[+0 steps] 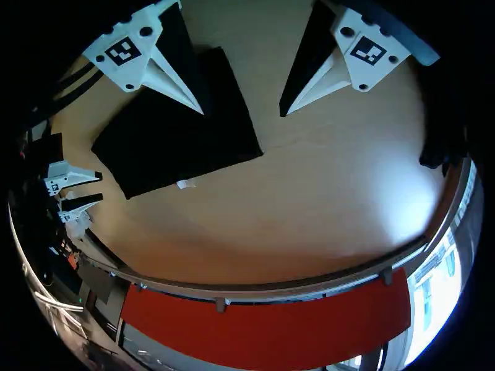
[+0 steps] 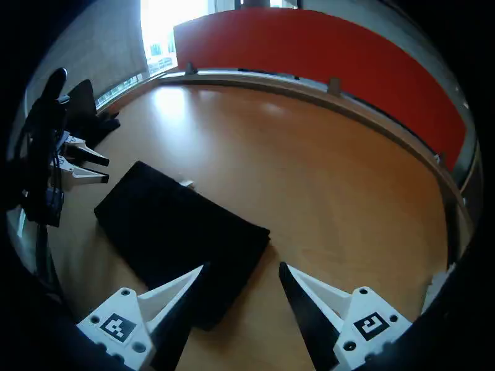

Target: Fold towel

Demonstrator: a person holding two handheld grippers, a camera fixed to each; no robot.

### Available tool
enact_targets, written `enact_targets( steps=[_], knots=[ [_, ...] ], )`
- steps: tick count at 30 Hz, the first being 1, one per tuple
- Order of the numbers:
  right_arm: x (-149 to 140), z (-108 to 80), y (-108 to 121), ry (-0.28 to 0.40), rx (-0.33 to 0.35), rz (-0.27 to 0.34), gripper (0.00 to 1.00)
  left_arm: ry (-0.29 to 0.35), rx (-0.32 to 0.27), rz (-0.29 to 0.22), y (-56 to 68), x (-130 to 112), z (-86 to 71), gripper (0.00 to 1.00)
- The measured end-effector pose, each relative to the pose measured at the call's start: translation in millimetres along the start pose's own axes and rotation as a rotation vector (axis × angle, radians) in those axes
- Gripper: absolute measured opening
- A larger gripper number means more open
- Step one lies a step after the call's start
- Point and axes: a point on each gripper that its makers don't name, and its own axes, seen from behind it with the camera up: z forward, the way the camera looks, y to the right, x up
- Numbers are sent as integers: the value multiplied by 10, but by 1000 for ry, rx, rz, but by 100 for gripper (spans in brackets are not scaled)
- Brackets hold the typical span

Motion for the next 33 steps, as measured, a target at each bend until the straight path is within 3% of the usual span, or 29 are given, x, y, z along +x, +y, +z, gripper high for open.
enact_targets(
  steps=[9,21,33],
  knots=[
    [-110,-103,-85,2,-1,12,85,-1,14,10,29,-125,-109,79],
    [-208,-259,-164,10,-2,24,85,-1,39,-13,56,-299,-236,80],
    [-298,-321,-152,6,-1,29,84,-9,57,-18,61,-401,-276,79]
  ],
)
